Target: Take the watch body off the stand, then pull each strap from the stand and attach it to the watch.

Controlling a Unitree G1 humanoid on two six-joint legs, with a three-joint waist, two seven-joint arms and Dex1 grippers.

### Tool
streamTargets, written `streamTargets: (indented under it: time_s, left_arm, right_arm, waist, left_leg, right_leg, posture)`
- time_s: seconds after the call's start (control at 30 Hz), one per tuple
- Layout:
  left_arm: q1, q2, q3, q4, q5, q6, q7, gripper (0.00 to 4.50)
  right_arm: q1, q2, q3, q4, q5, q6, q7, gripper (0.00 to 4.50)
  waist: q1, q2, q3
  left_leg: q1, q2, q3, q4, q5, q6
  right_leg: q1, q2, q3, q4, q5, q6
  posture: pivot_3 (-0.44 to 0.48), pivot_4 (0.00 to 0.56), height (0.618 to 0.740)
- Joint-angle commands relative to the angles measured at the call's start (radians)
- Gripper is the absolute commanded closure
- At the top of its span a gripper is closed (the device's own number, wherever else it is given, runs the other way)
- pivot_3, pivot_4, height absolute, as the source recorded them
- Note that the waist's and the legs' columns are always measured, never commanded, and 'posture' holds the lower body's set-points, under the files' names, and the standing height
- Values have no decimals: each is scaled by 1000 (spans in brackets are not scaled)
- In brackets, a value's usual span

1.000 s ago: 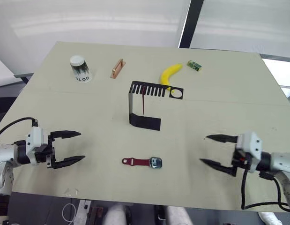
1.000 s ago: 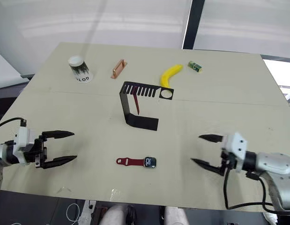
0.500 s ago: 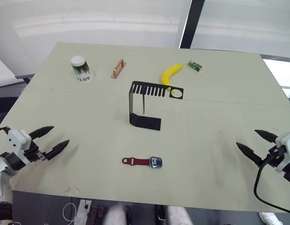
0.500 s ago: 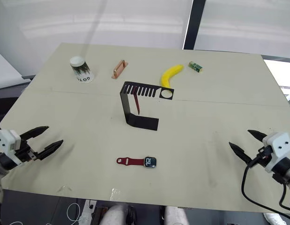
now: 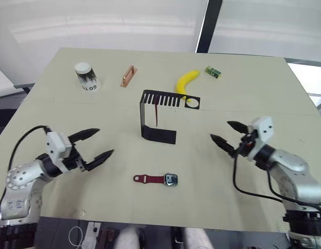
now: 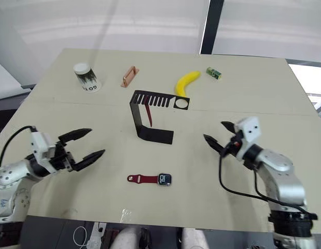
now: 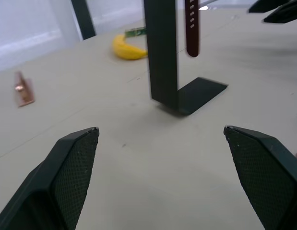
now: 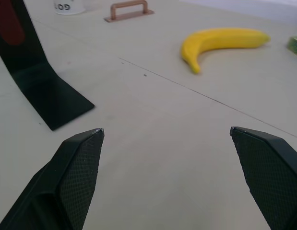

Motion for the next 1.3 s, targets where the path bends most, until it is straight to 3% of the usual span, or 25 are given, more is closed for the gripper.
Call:
streamTargets:
  time_s: [0.03,0.3,0.37,0.7,1.07,1.17,1.23,1.3]
  left_arm:
    - [20,-32,-44,-149,-7,64,88,0]
    - [30,-111,-122,-245,70,95,219,0]
    - [33,-130,-152,-261,91,99,241,0]
    - [49,-179,-231,-275,176,84,307,0]
    - [-4,-270,-299,-308,253,123,429,0]
    - [-32,-304,-324,-321,268,155,469,812]
    - [-56,-328,-345,-327,280,193,500,1749]
    - [-85,-357,-358,-330,300,225,542,1749]
  right_arm:
    - [-57,41,66,54,-42,-29,-11,39]
    - [-187,150,217,186,-103,-65,25,3748]
    - [-216,181,238,239,-127,-88,20,4453]
    - [-321,262,266,533,-217,-201,23,4453]
    - [-322,269,282,591,-229,-234,70,4453]
    - [-320,268,281,585,-228,-231,76,4500]
    - [-320,267,282,583,-228,-228,81,4500]
    - [-319,266,283,578,-229,-223,85,4500]
  waist:
    - [2,0,0]
    - [-1,0,0]
    - [1,0,0]
    - [-2,0,0]
    - [-3,0,0]
    - [-2,0,0]
    - [-3,0,-1]
    - [-1,0,-1]
  left_leg:
    - [0,0,0,0,0,0]
    - [-1,0,0,1,1,1]
    - [-1,0,0,1,1,1]
    - [-1,0,0,1,1,1]
    - [0,0,0,1,1,1]
    - [0,0,0,1,1,1]
    - [0,0,0,1,1,1]
    - [0,0,0,1,1,1]
  right_leg:
    - [0,0,0,0,0,0]
    - [0,1,0,0,0,0]
    - [0,1,0,0,0,0]
    - [0,1,0,0,0,0]
    - [0,1,0,0,0,0]
    - [0,1,0,1,0,0]
    - [0,1,0,1,0,0]
    - [0,1,0,1,0,0]
  posture:
    - [0,150,725]
    - [0,150,725]
    - [0,150,725]
    - [0,150,725]
    - [0,150,725]
    - [0,150,725]
    - [0,150,725]
    - [0,150,725]
